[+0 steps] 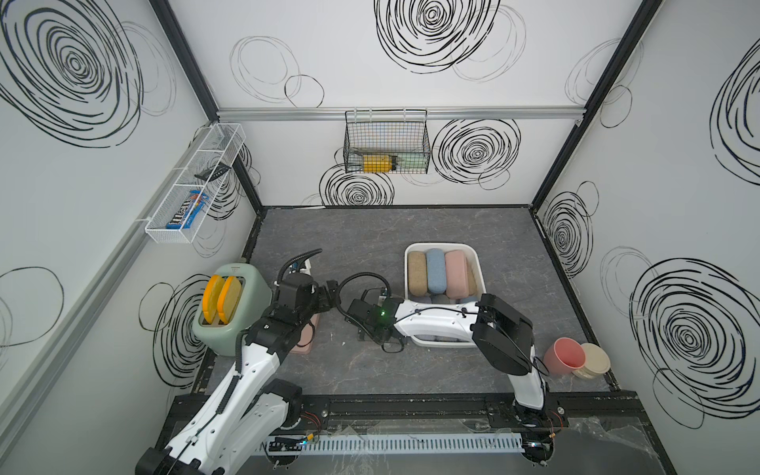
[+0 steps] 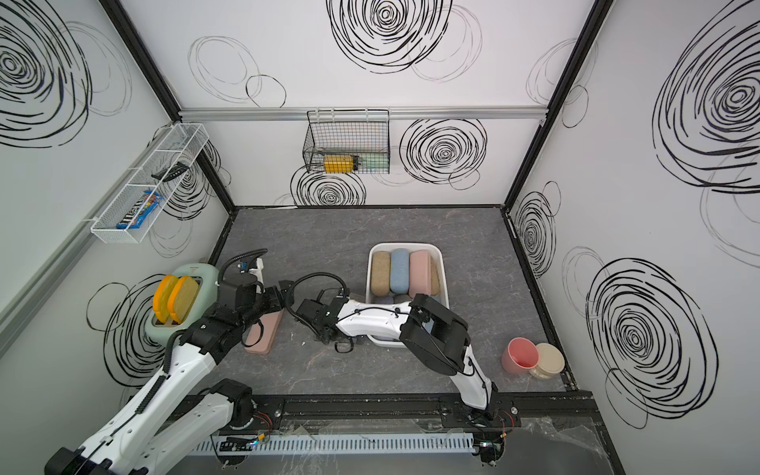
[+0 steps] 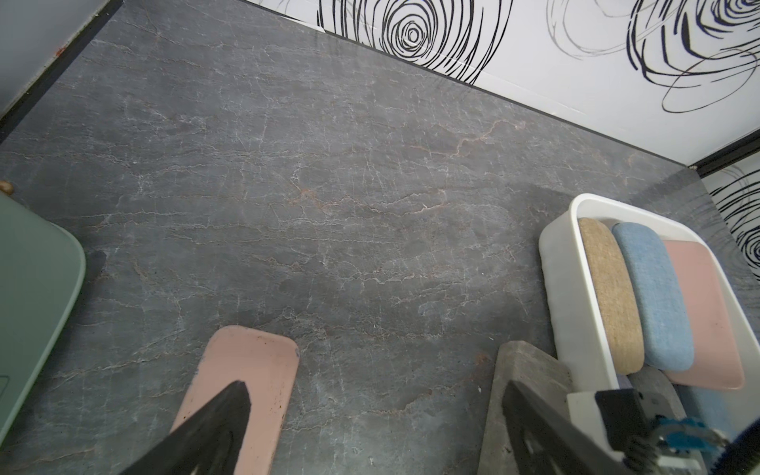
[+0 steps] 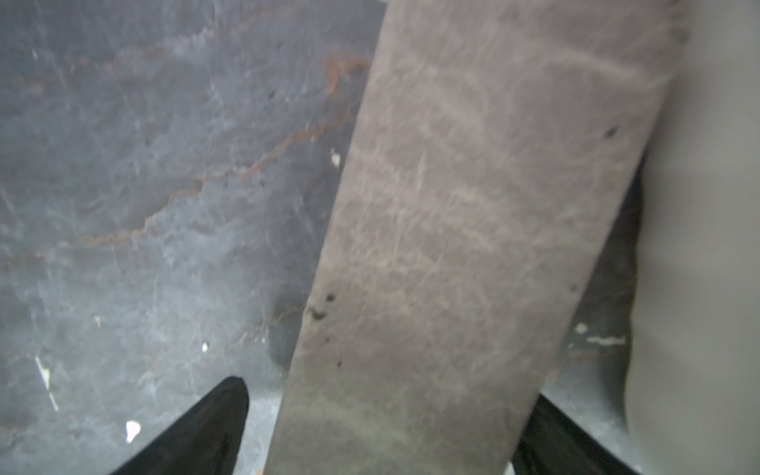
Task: Put the glasses cases into the storage boxes
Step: Pick up the glasses case at the center of the board.
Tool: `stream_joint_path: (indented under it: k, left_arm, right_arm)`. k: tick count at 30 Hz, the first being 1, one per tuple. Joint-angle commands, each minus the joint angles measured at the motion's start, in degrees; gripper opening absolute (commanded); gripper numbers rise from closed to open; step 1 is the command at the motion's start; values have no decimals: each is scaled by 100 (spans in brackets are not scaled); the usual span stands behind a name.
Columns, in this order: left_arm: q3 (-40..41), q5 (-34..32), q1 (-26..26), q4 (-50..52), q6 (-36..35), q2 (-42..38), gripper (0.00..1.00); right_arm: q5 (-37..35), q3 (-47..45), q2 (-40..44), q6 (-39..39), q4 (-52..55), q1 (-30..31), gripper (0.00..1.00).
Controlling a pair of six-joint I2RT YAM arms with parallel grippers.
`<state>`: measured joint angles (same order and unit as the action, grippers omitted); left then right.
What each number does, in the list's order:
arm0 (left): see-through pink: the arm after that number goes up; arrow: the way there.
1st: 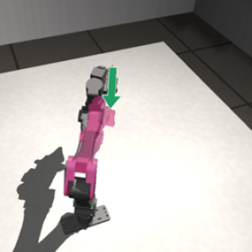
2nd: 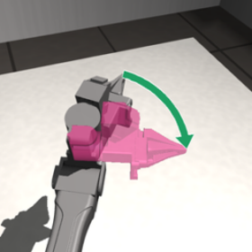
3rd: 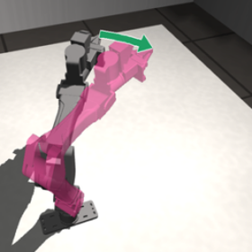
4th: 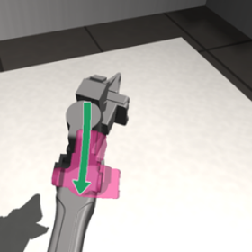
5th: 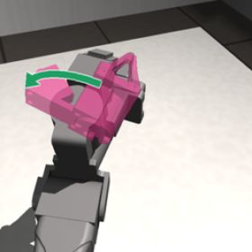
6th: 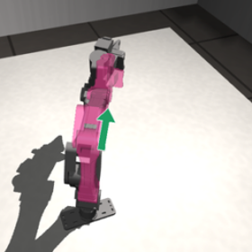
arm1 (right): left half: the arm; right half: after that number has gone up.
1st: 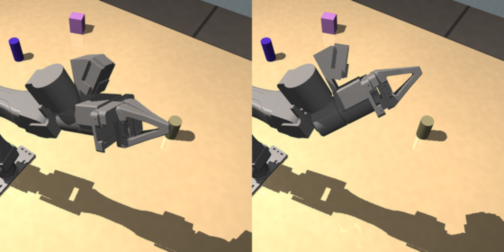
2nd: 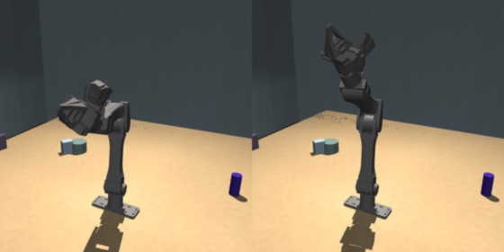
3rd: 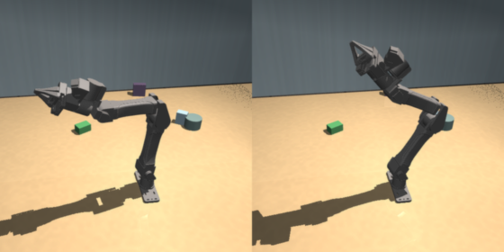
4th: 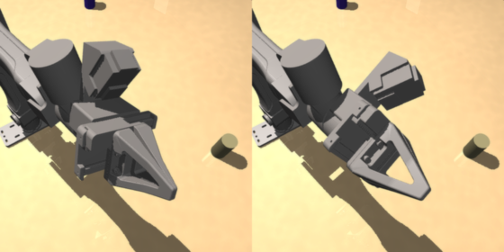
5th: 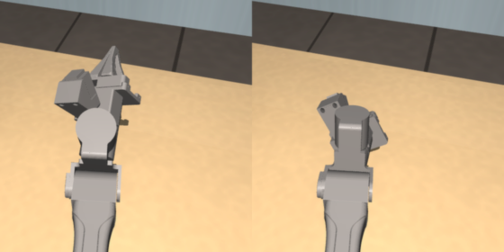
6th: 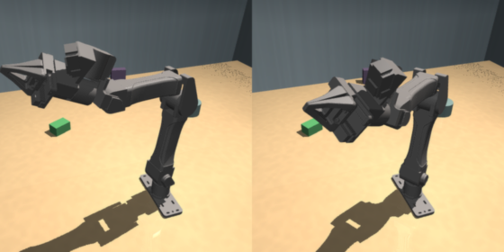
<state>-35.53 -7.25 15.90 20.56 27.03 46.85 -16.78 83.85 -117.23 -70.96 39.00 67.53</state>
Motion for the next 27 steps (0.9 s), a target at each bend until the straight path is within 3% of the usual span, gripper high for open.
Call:
stream_joint_path:
  k: [1, 6, 13, 19, 23, 27]
  left_arm:
    - [-121, -167, 38, -1, 44, -95, 100]
    - [-130, -240, 75, 27, 55, -124, 99]
    - [-144, -293, 108, 45, 58, -106, 99]
    - [-182, -609, 95, 163, 122, -140, 100]
    - [-166, -745, 90, 177, 197, -220, 99]
    - [-204, -831, 62, 223, 241, -163, 97]
  right_arm:
    - [-125, 154, -78, -55, 244, -17, 91]
    - [28, 186, -140, 107, 268, 89, 78]
    - [102, 516, -353, 443, 614, 408, 83]
    - [395, 255, -301, 632, 247, 185, 87]
    - [292, 357, -268, 838, 216, 173, 72]
    - [196, 437, -100, 940, 322, 182, 67]
